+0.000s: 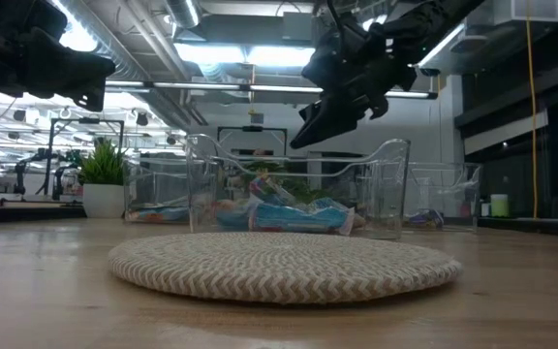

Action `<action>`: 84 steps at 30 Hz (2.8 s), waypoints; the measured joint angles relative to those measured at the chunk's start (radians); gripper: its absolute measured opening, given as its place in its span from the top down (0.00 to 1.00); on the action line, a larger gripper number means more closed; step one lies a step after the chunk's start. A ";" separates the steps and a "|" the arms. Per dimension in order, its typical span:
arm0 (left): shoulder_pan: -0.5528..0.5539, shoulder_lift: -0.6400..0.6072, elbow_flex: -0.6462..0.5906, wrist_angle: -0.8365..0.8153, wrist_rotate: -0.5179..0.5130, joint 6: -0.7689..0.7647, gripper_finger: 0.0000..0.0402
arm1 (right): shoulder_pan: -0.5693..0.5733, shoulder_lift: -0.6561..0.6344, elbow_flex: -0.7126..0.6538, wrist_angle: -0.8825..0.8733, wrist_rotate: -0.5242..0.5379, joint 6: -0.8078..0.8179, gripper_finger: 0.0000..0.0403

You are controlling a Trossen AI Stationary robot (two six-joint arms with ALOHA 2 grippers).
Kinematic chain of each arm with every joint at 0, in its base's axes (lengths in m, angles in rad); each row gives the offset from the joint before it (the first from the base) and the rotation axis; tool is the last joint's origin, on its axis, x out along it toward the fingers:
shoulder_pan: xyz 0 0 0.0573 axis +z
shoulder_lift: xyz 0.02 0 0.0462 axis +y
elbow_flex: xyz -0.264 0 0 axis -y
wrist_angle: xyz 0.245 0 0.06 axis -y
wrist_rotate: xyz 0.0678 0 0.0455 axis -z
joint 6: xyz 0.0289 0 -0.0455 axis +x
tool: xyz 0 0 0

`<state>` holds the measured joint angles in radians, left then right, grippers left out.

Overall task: Pick and place Granola Bars by type
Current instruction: Return to Home Position

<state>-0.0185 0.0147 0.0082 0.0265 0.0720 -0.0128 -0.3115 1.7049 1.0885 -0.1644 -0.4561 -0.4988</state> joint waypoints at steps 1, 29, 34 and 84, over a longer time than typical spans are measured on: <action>0.000 0.000 0.000 0.000 0.000 0.000 0.97 | 0.000 -0.008 0.001 -0.022 0.001 0.001 0.74; 0.000 0.000 0.000 0.000 0.000 0.000 0.97 | -0.153 -0.049 0.000 -0.324 -0.122 -0.188 0.74; 0.000 0.000 0.000 0.000 0.000 0.000 0.97 | -0.154 -0.049 0.000 -0.329 -0.122 -0.237 0.74; 0.001 0.000 0.000 -0.001 -0.054 0.000 0.97 | -0.225 -0.628 0.093 -0.216 -0.433 0.144 0.99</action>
<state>-0.0177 0.0150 0.0082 0.0254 0.0177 -0.0132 -0.5362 1.0766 1.1812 -0.3803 -0.8891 -0.3546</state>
